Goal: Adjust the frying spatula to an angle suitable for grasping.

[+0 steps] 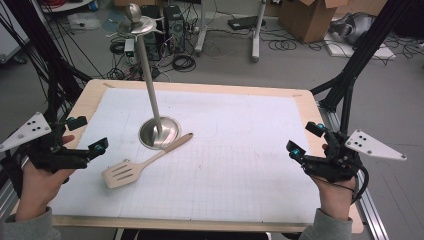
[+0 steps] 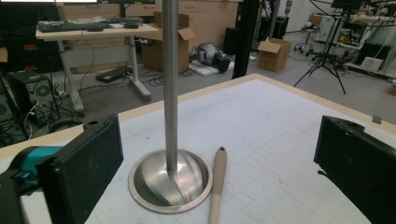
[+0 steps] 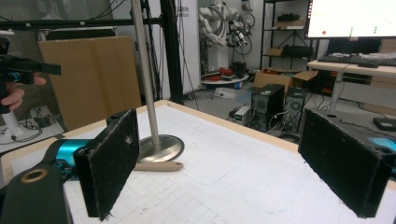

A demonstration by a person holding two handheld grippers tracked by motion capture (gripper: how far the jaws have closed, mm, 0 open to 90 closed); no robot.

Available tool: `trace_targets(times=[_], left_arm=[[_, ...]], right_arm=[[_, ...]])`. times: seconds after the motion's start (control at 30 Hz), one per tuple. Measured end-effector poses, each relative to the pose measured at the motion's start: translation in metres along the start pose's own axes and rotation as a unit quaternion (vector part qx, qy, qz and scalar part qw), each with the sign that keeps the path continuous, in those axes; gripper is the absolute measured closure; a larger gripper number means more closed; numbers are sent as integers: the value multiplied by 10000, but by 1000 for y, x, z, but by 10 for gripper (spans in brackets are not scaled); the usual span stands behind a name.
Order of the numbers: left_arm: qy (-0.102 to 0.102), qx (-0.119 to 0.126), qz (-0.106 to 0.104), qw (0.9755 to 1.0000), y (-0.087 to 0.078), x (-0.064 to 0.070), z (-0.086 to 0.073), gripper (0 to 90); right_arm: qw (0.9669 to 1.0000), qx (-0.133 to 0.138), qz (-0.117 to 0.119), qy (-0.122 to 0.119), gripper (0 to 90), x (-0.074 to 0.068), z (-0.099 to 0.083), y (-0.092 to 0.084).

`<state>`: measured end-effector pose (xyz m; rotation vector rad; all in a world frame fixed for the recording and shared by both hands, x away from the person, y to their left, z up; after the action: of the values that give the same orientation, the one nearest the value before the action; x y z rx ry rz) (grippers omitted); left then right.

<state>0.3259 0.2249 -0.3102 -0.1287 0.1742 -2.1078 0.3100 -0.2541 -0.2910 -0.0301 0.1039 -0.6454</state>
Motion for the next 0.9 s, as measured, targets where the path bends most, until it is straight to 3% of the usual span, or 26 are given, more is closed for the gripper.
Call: trace_targets(times=[0.4, 0.9], left_arm=[[-30, -63, -29, 10000, 4, 2, -3, 18], [37, -278, 109, 9995, 6, 0, -19, 17]], right_arm=[[10000, 51, 21, 62, 120, 2, -1, -3], [9998, 2, 132, 161, 120, 5, -3, 9]])
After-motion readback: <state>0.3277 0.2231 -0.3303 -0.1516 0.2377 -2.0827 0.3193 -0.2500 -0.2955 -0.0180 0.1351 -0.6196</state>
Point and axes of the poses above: each handheld gripper's, and its own axes: y roughly forward along the jaws, z roughly out of its top, x roughly to its right, the point moved 10 cm from there along y, roughly forward along the jaws, and after that the axes turned 10 degrees about z, right-handed, at the moved point
